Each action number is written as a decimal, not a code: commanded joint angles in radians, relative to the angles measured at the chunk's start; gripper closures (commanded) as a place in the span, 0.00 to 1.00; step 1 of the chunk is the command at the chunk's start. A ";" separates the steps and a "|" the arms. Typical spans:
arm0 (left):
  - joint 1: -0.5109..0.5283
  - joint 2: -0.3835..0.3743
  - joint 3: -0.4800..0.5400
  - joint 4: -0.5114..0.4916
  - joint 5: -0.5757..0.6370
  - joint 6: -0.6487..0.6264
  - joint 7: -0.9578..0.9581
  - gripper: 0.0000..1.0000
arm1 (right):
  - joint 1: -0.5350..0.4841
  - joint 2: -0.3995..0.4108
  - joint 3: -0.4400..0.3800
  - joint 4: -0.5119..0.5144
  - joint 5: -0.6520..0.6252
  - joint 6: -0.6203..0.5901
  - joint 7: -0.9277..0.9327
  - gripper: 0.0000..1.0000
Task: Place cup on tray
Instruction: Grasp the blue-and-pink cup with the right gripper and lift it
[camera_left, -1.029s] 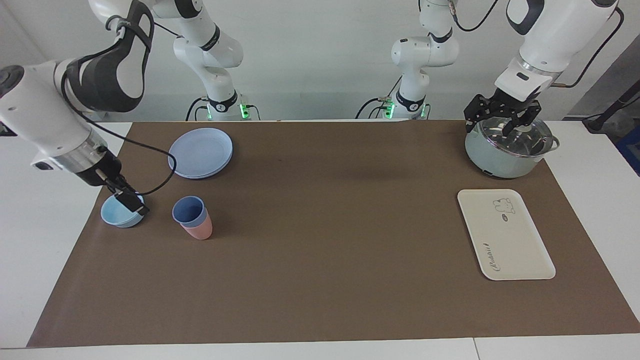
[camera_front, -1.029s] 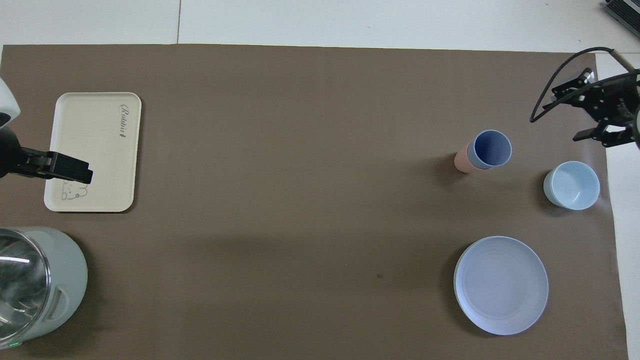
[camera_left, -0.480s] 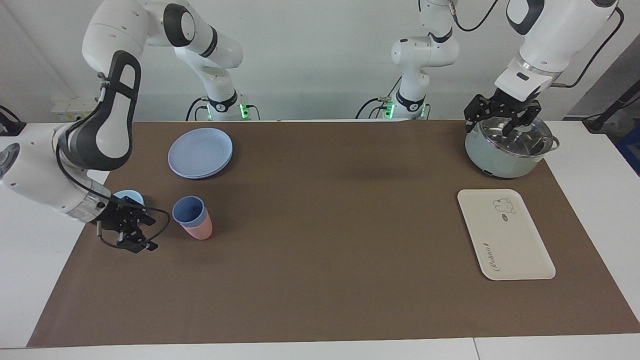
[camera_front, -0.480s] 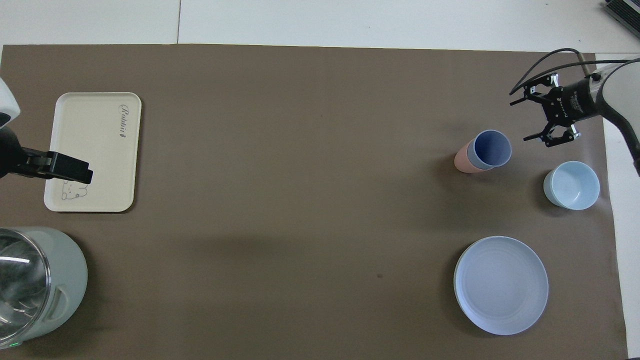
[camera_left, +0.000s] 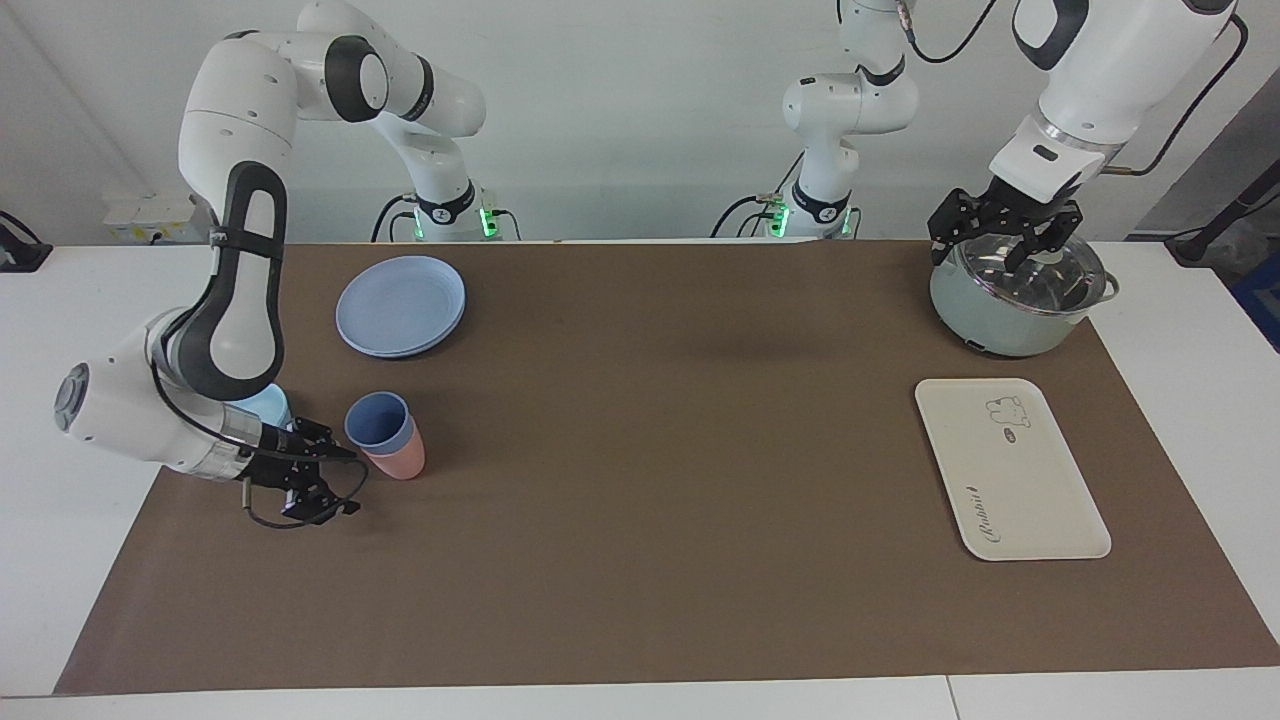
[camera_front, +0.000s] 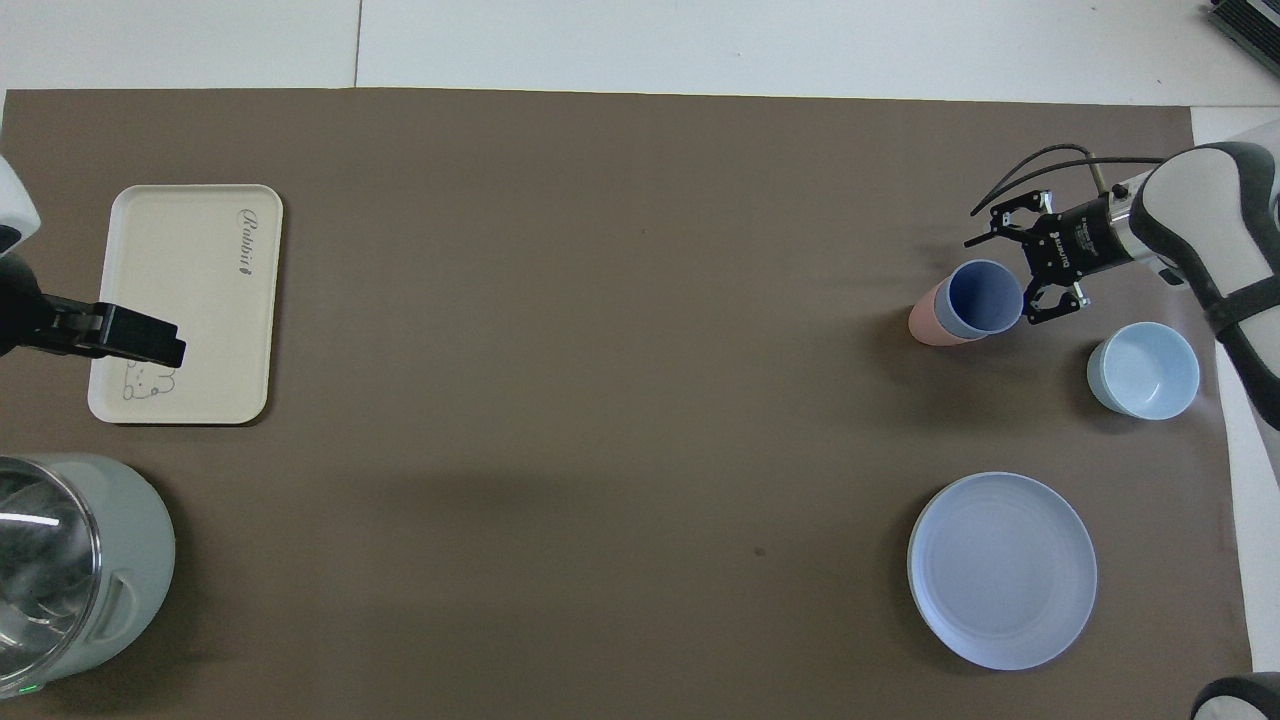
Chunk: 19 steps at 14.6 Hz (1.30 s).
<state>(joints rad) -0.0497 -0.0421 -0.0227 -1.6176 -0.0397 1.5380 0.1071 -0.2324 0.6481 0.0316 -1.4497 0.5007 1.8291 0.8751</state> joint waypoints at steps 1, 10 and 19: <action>0.008 -0.024 -0.003 -0.024 -0.014 0.005 -0.004 0.00 | -0.011 -0.053 0.008 -0.078 0.038 -0.026 0.018 0.06; 0.008 -0.024 -0.003 -0.024 -0.014 0.004 -0.004 0.00 | -0.022 -0.074 0.011 -0.112 0.064 -0.088 0.012 0.04; 0.008 -0.024 -0.003 -0.024 -0.014 0.004 -0.004 0.00 | -0.005 -0.088 0.013 -0.136 0.163 -0.102 0.021 0.12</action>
<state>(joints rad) -0.0491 -0.0422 -0.0229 -1.6176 -0.0397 1.5380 0.1071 -0.2362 0.5944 0.0419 -1.5447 0.6145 1.7185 0.8766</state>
